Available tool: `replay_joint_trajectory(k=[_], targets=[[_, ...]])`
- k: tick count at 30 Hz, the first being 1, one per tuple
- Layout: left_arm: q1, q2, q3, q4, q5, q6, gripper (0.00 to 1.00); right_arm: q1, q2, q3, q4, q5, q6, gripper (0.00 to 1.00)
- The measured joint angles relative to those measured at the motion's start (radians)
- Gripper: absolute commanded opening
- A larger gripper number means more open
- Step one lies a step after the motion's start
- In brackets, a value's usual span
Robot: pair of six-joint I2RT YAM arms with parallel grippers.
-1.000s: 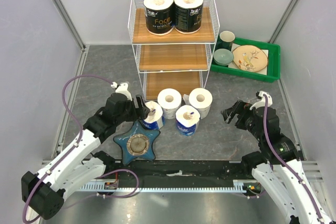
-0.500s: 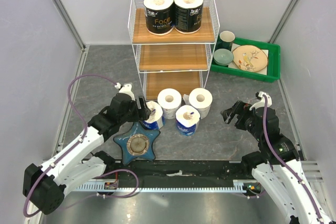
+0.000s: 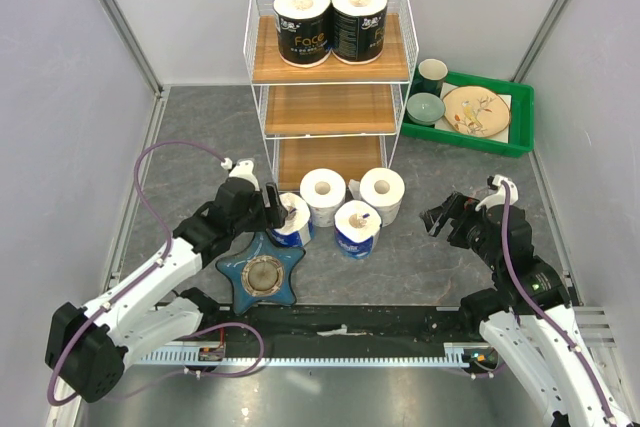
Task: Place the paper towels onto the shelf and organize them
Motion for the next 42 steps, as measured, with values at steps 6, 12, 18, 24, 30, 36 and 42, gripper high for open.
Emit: replay_joint_trajectory(k=[6, 12, 18, 24, 30, 36, 42], targets=[[0.0, 0.016, 0.0, 0.027, -0.014, 0.0, 0.82, 0.0, 0.0, 0.0, 0.0, 0.0, 0.0, 0.98], [-0.001, 0.048, 0.0, 0.043, -0.032, 0.0, 0.77, 0.0, -0.001, 0.0, 0.0, -0.003, 0.0, 0.98], [-0.006, 0.084, 0.0, 0.063, -0.034, 0.0, 0.69, 0.0, -0.001, 0.0, 0.0, -0.004, 0.0, 0.98], [-0.011, 0.094, -0.004, 0.093, -0.031, -0.002, 0.57, 0.0, -0.002, -0.004, 0.0, -0.006, 0.0, 0.98], [-0.012, 0.1, -0.006, 0.103, -0.031, -0.002, 0.56, 0.0, -0.003, -0.006, 0.0, -0.008, 0.0, 0.98], [-0.013, 0.091, -0.016, 0.113, -0.029, -0.002, 0.55, 0.0, -0.006, -0.012, 0.0, -0.008, 0.0, 0.98], [-0.013, 0.045, -0.033, 0.106, 0.004, -0.002, 0.51, 0.0, -0.006, -0.015, 0.001, -0.008, 0.0, 0.98]])
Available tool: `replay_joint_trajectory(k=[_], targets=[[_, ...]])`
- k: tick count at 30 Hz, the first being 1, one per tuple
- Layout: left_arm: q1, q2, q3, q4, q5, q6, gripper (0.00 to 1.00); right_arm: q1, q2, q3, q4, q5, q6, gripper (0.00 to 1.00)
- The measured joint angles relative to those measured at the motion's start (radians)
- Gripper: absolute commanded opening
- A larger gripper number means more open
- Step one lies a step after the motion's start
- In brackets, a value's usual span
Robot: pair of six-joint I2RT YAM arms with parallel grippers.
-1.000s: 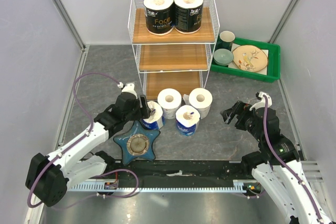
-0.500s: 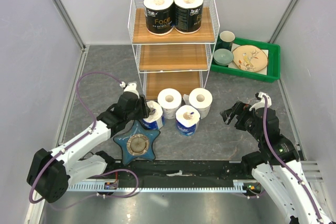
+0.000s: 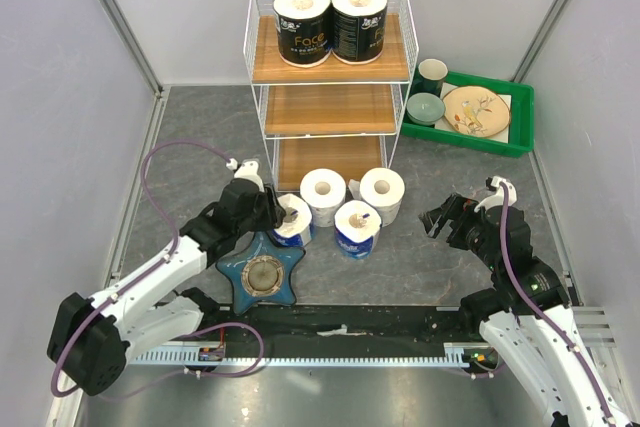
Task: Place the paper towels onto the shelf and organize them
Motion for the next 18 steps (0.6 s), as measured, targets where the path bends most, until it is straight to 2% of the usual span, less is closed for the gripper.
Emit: replay_joint_trajectory(k=[9, 18], targets=[[0.0, -0.142, -0.001, -0.038, 0.08, 0.001, 0.45, 0.0, 0.0, -0.002, 0.0, 0.0, 0.0, 0.98], [-0.004, -0.173, 0.005, -0.04, 0.152, 0.001, 0.43, 0.0, -0.005, -0.003, 0.0, -0.001, 0.001, 0.98]])
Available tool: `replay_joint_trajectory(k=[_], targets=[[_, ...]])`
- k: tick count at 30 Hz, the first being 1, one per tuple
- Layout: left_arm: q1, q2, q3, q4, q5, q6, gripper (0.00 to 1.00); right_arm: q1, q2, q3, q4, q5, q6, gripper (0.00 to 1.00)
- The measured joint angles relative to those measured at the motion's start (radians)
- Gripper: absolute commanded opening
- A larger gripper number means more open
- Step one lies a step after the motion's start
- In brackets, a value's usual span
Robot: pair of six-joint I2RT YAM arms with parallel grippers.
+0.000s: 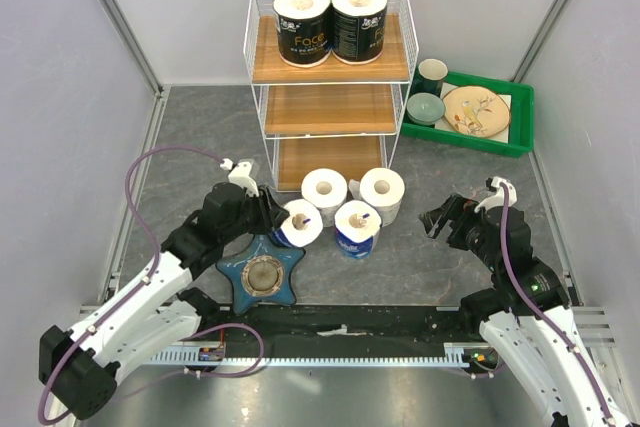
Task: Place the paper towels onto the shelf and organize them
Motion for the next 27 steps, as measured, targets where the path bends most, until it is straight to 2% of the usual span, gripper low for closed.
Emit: replay_joint_trajectory(k=[7, 17, 20, 27], targets=[[0.0, -0.027, 0.047, -0.005, 0.004, 0.006, 0.54, 0.0, 0.0, -0.008, 0.008, -0.001, 0.003, 0.98], [-0.001, -0.042, 0.059, -0.061, -0.061, 0.014, 0.58, 0.0, 0.018, -0.01, 0.024, 0.0, 0.009, 0.98], [-0.001, -0.053, 0.061, -0.063, -0.074, 0.014, 0.59, 0.0, 0.077, -0.01, 0.051, -0.001, 0.01, 0.98], [-0.001, -0.069, 0.074, -0.074, -0.08, 0.023, 0.67, 0.0, 0.325, 0.015, 0.154, -0.017, 0.005, 0.98]])
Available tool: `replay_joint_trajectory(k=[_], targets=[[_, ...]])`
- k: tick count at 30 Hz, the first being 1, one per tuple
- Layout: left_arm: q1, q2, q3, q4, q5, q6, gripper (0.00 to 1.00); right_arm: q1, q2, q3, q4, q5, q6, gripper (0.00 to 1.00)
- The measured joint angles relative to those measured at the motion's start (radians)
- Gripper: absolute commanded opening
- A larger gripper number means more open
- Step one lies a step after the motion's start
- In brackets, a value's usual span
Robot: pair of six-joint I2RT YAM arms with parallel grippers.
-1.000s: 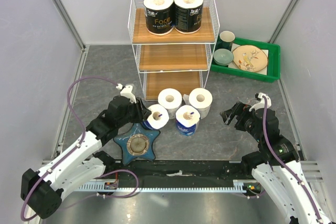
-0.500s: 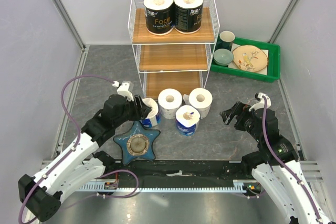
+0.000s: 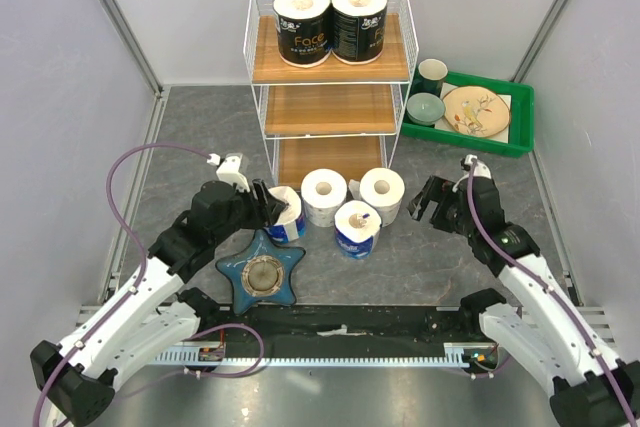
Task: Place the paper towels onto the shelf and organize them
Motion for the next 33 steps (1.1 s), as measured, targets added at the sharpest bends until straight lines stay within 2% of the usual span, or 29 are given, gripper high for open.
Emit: replay_joint_trajectory(k=[9, 19, 33], targets=[[0.0, -0.013, 0.024, -0.013, 0.0, 0.029, 0.7, 0.012, 0.198, 0.057, 0.175, -0.001, 0.001, 0.98], [0.0, -0.024, 0.024, -0.015, 0.002, 0.041, 0.75, 0.086, 0.431, 0.148, 0.245, 0.042, -0.014, 0.98], [0.0, -0.049, 0.033, -0.054, 0.003, 0.079, 0.76, 0.133, 0.555, 0.204, 0.249, 0.201, -0.034, 0.91]])
